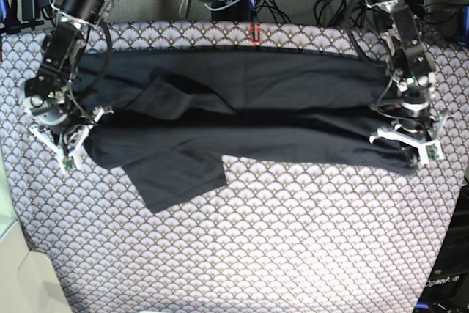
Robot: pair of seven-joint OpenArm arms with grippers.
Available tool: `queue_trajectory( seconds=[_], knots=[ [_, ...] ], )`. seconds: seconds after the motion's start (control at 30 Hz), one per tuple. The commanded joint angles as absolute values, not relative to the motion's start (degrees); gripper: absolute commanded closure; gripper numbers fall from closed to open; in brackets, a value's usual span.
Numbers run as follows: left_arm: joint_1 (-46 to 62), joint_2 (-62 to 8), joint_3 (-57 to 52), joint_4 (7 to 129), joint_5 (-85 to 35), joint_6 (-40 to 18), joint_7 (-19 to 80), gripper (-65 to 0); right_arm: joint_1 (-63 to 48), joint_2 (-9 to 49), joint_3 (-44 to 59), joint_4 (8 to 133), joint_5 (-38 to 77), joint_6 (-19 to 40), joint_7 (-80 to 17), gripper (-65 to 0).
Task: Fold the T-shirt properly
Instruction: 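Grasp the sleeve end of the folded strip with the right gripper, then drag the folded strip toward the robot with both grippers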
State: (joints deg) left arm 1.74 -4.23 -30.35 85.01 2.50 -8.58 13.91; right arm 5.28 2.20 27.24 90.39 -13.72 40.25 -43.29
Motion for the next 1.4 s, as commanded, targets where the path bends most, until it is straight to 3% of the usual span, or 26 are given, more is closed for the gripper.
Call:
queue_trajectory(
  seconds=[0.0, 0.4, 0.9, 1.37],
  knots=[
    [1.36, -4.35, -30.46, 86.99, 2.15, -8.4, 13.58, 0.0, 5.58, 2.86, 27.3, 92.53, -13.32, 40.0, -42.24, 0.0],
    [5.23, -4.26, -30.55, 95.25, 2.07, -8.66, 19.38, 0.0, -4.88, 3.12, 27.3, 105.89, -7.87, 40.0, -42.15, 0.0],
    [9.63, -4.18, -38.37, 98.33, 1.98, -8.92, 19.38, 0.0, -14.37, 6.55, 29.14, 107.3, 0.04, 40.0, -38.81, 0.0],
    [12.26, -4.26, -38.37, 101.93, 1.98, -8.92, 19.47, 0.0, -23.52, 7.16, 31.69, 111.87, 7.6, 40.0, -35.74, 0.0]
  ],
)
